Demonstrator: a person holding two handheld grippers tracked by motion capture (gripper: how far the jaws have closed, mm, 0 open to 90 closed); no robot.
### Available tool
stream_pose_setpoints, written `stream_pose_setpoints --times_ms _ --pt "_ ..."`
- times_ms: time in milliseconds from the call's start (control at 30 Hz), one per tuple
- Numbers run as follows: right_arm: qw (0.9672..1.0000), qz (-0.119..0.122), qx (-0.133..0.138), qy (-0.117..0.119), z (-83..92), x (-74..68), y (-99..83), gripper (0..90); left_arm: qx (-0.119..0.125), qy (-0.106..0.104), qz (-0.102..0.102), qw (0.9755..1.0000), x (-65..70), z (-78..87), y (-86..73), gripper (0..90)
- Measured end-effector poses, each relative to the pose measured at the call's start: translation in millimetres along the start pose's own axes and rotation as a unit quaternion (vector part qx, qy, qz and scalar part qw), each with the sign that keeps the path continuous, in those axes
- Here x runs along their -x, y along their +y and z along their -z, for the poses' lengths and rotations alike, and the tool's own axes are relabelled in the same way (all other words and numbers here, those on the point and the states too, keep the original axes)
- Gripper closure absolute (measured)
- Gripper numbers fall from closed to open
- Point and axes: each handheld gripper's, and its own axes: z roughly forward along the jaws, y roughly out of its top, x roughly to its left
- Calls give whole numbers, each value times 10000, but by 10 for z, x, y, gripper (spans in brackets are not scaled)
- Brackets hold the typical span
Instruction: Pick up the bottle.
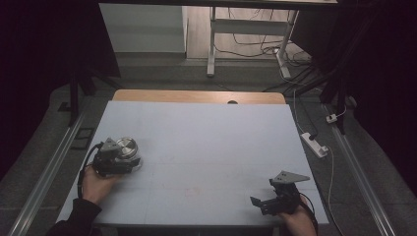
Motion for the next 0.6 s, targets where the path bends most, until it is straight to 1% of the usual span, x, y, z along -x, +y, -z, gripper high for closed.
stream_pose_setpoints --times_ms 100,233,367,600 --pt "10000 10 6 2 0 1 -1 0 -20 2 -61 10000 11 2 14 153" --pt "10000 -5 0 5 -1 0 1 0 -18 -64 -159 9999 61 11 52 154" --pt "10000 -6 -1 6 -1 0 1 0 55 -184 -235 9995 136 37 123 154" --pt "10000 7 4 10 -1 2 0 0 145 -412 -427 9981 267 43 266 154"
